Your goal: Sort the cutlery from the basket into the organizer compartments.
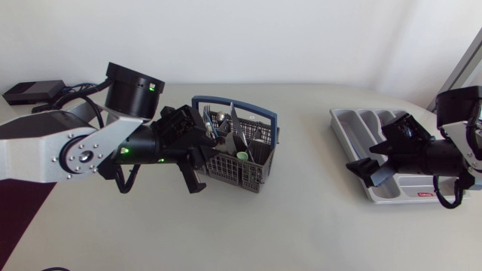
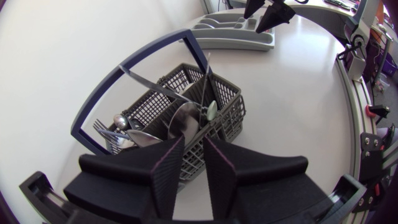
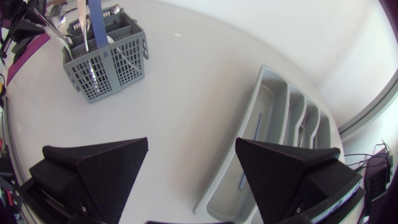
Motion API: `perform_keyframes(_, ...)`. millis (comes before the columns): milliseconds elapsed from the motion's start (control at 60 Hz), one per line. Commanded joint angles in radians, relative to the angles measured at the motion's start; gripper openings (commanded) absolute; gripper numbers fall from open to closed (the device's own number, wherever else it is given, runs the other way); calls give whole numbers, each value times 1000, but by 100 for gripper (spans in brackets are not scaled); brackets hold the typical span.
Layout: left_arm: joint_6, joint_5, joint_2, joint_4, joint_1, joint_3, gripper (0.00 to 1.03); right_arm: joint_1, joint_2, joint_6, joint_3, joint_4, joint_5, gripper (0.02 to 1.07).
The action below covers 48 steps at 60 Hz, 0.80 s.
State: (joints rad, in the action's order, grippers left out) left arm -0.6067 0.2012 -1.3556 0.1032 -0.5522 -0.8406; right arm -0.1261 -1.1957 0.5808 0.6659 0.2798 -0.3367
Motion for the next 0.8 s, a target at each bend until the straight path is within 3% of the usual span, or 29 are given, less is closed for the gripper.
perform_keyframes(0, -13, -5, 32, -8, 8, -23, 24, 6, -15, 21, -28, -14, -4, 103)
perform_keyframes(783, -30, -3, 0, 47, 8, -89, 24, 40, 36, 10, -29, 24, 8, 103)
